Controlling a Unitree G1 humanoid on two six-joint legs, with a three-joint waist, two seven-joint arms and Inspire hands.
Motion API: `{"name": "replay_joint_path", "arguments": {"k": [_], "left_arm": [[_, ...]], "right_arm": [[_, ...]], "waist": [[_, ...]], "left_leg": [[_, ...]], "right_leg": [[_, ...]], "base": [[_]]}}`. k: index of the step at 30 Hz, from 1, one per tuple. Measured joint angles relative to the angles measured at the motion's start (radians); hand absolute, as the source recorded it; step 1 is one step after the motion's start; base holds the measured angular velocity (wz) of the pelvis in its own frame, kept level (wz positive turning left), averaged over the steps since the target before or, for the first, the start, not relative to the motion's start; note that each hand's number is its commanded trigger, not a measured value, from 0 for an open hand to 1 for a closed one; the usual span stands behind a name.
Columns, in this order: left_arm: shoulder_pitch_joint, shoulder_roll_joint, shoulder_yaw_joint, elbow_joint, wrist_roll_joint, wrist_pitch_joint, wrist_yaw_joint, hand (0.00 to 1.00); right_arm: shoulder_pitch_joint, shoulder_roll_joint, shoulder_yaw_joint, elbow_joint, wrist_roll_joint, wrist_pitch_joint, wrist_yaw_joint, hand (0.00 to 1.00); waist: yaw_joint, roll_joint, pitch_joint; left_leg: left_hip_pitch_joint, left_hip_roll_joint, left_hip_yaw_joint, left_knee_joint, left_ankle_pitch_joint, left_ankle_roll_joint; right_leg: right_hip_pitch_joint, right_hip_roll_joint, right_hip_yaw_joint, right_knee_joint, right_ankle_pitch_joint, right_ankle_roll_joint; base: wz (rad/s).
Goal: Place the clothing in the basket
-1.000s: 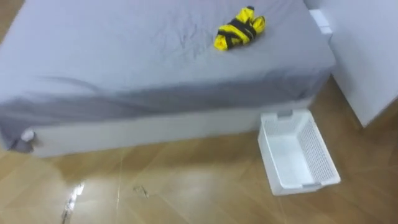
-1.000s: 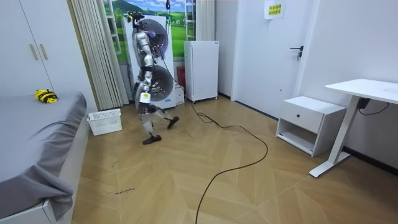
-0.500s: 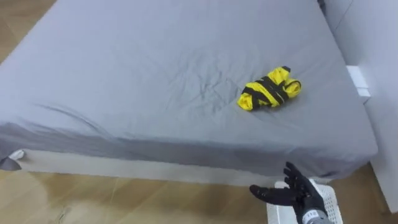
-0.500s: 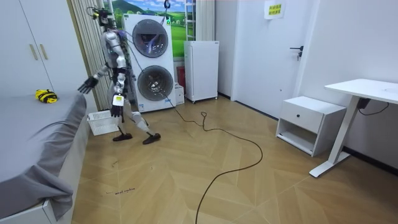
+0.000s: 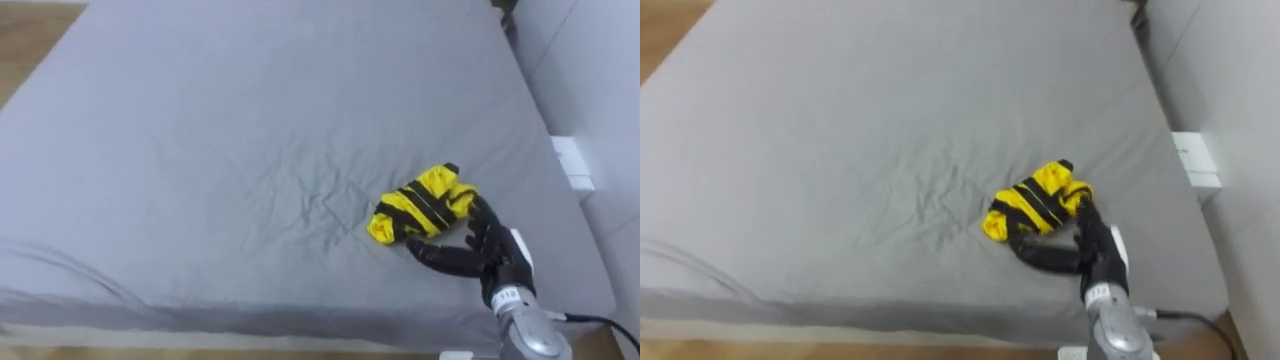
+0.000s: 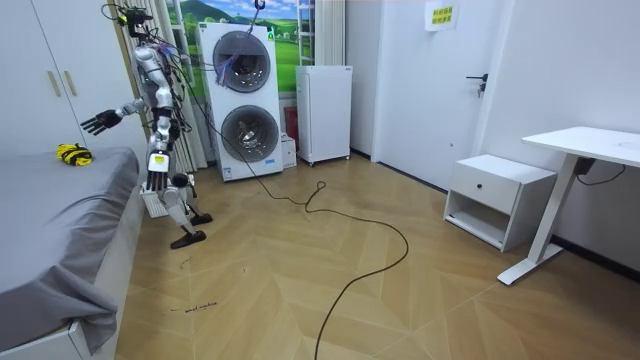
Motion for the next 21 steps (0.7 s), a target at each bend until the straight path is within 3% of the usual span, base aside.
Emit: {"name": "replay_joint_path", "arguments": {"k": [1, 4, 11, 16, 21], "left_arm": [[-0.001, -0.001, -0.002, -0.003, -0.001, 0.001, 0.0, 0.0], [0.003, -0.003, -0.008, -0.006, -0.004, 0.006, 0.001, 0.0], [-0.045, -0.001, -0.016, -0.008, -0.011, 0.013, 0.004, 0.0], [-0.113, 0.009, -0.019, 0.023, -0.011, 0.016, -0.004, 0.0], [-0.138, 0.019, -0.018, 0.063, -0.01, 0.037, -0.011, 0.0]], "right_arm": [[0.0, -0.001, 0.0, 0.0, -0.001, -0.002, -0.012, 0.0], [0.002, -0.008, 0.0, 0.0, 0.0, -0.001, -0.025, 0.0], [-0.033, -0.021, 0.0, 0.038, 0.0, -0.001, -0.079, 0.0], [-0.214, -0.054, 0.023, 0.27, 0.002, -0.004, -0.13, 0.0], [-0.302, -0.063, 0.023, 0.414, 0.008, 0.0, -0.165, 0.0]], "waist": [[0.001, -0.007, -0.0047], [-0.003, -0.01, -0.0026], [0.004, -0.006, 0.0152], [0.024, -0.012, 0.022], [0.06, -0.006, 0.0249]], "left_leg": [[0.021, -0.018, -0.001, -0.029, 0.006, 0.004], [0.054, -0.034, -0.001, -0.068, 0.013, 0.009], [0.005, -0.048, -0.022, -0.071, 0.029, 0.016], [-0.103, -0.054, -0.059, -0.055, 0.047, 0.02], [-0.171, -0.062, -0.089, -0.038, 0.061, 0.024]], "right_leg": [[0.008, -0.009, 0.002, -0.012, 0.003, 0.005], [0.031, -0.019, 0.001, -0.029, 0.006, 0.011], [-0.006, -0.036, -0.068, -0.027, 0.007, 0.015], [-0.097, -0.042, -0.121, -0.01, 0.011, 0.018], [-0.14, -0.051, -0.172, -0.004, 0.012, 0.019]], "base": [[-0.27], [-0.18], [0.11], [0.23], [0.31]]}}
